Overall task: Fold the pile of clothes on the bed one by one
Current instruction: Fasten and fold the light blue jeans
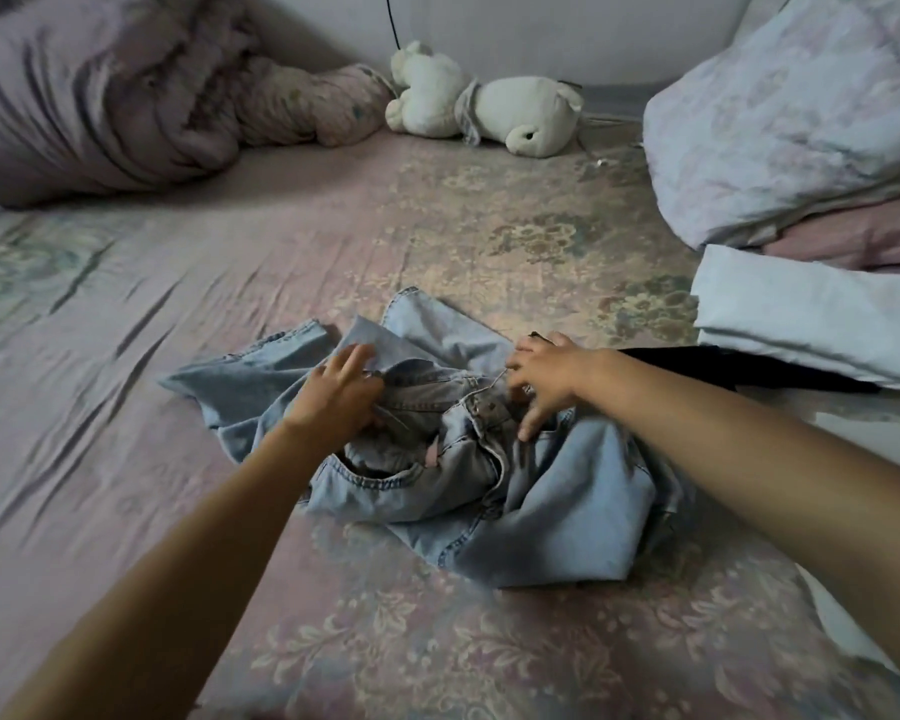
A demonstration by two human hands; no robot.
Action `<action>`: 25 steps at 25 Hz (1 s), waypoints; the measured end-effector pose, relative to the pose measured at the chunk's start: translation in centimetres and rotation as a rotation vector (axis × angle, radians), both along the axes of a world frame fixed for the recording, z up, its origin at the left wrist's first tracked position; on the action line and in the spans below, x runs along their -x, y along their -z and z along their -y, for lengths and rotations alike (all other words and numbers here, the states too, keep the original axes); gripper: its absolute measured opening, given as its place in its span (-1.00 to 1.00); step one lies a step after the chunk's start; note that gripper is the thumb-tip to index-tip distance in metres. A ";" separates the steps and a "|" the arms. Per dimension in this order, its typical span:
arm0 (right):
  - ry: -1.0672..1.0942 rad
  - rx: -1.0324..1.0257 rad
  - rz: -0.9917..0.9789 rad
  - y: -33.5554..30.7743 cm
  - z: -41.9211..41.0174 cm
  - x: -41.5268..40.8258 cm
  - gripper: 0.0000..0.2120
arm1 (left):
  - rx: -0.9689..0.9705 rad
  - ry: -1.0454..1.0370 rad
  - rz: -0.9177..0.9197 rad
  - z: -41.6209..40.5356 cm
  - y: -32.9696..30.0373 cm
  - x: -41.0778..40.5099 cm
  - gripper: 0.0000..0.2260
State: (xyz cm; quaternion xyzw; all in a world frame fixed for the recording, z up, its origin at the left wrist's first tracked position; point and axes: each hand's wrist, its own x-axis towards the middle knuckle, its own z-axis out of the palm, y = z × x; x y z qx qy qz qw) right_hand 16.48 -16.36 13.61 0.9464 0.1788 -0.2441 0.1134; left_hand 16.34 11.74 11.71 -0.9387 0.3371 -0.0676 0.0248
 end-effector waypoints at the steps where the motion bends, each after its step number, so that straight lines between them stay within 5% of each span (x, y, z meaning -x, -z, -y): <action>1: 0.073 -0.133 -0.027 0.1 0.4 -0.3 -0.48 | 0.161 -0.018 -0.120 -1.0 -0.2 -0.2 -0.73; 4: 0.378 -0.439 0.084 1.3 1.2 -2.3 -0.57 | 0.473 -0.209 -0.317 -3.0 -1.2 0.2 -0.84; 7: 0.563 -0.320 0.145 2.7 1.3 -3.4 -0.31 | 0.741 -0.311 -0.366 -4.3 -1.8 0.5 -0.77; 9: 0.556 -0.447 0.115 3.2 1.5 -3.6 -0.52 | 0.908 -0.369 -0.405 -4.9 -2.2 0.4 -0.78; 11: 0.564 -0.650 0.163 2.4 2.2 -3.2 -0.75 | 0.994 -0.397 -0.393 -5.2 -3.0 0.1 -0.79; 17: 0.674 -1.005 0.518 -6.1 9.1 0.2 -0.72 | 1.120 -0.403 -0.419 -4.7 -9.4 0.8 -0.79; 20: 0.618 -1.145 0.624 -12.5 10.6 2.8 -0.89 | 1.189 -0.298 -0.317 -4.0 -15.3 1.5 -0.75; 25: 0.524 -1.502 0.738 -24.9 10.2 5.4 -0.81 | 1.261 -0.161 -0.004 -3.3 -28.5 2.1 -0.74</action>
